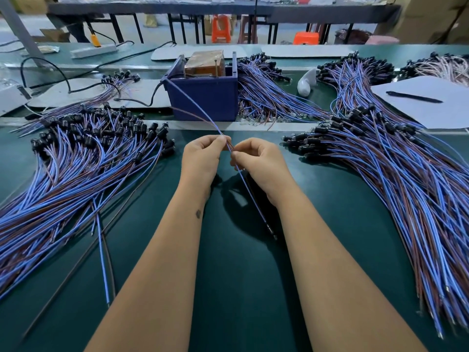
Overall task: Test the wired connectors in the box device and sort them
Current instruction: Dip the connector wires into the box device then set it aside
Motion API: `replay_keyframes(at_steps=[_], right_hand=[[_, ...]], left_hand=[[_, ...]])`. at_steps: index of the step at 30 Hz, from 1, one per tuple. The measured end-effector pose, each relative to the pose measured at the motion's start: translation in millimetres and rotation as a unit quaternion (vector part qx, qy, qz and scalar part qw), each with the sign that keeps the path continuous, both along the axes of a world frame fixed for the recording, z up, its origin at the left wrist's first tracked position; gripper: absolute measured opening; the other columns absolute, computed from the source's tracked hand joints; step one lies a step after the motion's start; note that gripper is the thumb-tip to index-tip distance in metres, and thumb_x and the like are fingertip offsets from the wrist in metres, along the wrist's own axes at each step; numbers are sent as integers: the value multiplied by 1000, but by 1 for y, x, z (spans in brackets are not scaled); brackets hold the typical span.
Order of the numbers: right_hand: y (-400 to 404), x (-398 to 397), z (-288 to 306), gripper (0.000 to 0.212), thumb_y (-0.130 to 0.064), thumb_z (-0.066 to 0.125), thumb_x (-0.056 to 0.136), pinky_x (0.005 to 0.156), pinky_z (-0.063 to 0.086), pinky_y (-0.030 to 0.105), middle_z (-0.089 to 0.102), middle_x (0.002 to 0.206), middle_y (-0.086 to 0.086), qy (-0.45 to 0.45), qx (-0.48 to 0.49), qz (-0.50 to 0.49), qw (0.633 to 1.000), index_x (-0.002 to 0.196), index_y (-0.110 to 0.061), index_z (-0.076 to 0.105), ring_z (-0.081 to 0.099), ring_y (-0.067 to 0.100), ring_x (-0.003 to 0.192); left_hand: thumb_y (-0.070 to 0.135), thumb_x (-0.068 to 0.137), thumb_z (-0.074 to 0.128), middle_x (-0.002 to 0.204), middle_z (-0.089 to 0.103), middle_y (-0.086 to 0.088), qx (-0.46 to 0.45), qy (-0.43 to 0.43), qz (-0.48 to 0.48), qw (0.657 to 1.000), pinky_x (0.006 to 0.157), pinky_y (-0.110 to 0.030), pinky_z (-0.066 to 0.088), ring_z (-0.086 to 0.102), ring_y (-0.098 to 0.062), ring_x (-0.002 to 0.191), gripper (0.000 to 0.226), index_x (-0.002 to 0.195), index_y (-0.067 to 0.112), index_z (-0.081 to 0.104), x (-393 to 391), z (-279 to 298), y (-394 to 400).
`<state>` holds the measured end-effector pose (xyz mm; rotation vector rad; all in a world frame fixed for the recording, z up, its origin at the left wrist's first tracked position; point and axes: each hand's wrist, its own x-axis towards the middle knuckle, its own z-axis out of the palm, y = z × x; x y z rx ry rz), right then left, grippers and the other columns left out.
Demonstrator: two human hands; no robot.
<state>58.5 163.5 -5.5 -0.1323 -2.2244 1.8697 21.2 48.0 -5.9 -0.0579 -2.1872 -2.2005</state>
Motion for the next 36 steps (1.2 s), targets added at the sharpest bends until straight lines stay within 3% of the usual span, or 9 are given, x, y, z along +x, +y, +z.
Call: replay_keyframes(at_steps=[5, 17, 22, 27, 33, 36], right_hand=[[-1, 0, -1, 12, -14, 66, 91, 64, 48, 21, 65, 66, 4, 0, -4, -15, 1000, 83, -6, 68, 60, 14, 66], [1, -3, -1, 17, -10, 63, 91, 56, 43, 14, 58, 59, 3, -18, -31, -27, 999, 82, 1, 73, 49, 6, 53], [0, -4, -3, 12, -8, 63, 92, 55, 45, 14, 61, 63, 1, -9, -26, -23, 999, 84, -8, 72, 51, 5, 54], [3, -3, -3, 15, -7, 58, 95, 58, 48, 16, 62, 65, 0, 11, -48, -48, 998, 84, -13, 66, 55, 4, 54], [3, -3, -2, 9, -10, 58, 96, 55, 45, 12, 65, 69, 2, 24, -69, -67, 995, 90, -12, 65, 56, 2, 53], [3, -4, -1, 10, -13, 59, 96, 55, 46, 14, 66, 68, -1, 25, -68, -70, 995, 90, -15, 65, 55, 5, 54]], left_hand=[[15, 89, 62, 58, 63, 17, -30, 4, -23, 999, 48, -8, 36, 47, 5, 44, 22, 71, 24, 71, 0, -1, 3], [20, 91, 60, 61, 61, 17, -67, 13, -66, 995, 56, -16, 36, 45, 5, 47, 21, 73, 21, 70, 0, -1, -2], [21, 93, 58, 63, 58, 9, -86, 9, -41, 995, 48, -15, 36, 41, -1, 47, 22, 76, 23, 70, -2, -4, -1], [22, 97, 48, 71, 72, 12, -73, 0, 1, 997, 56, -22, 41, 49, -1, 45, 19, 86, 23, 64, -5, -5, -3], [19, 93, 46, 50, 56, 16, -63, 12, 55, 996, 44, -11, 36, 41, 0, 42, 21, 87, 25, 65, -9, -6, -7], [17, 94, 46, 50, 52, 14, -49, 14, 63, 997, 48, -15, 37, 41, -3, 46, 22, 85, 24, 65, -9, -6, -9]])
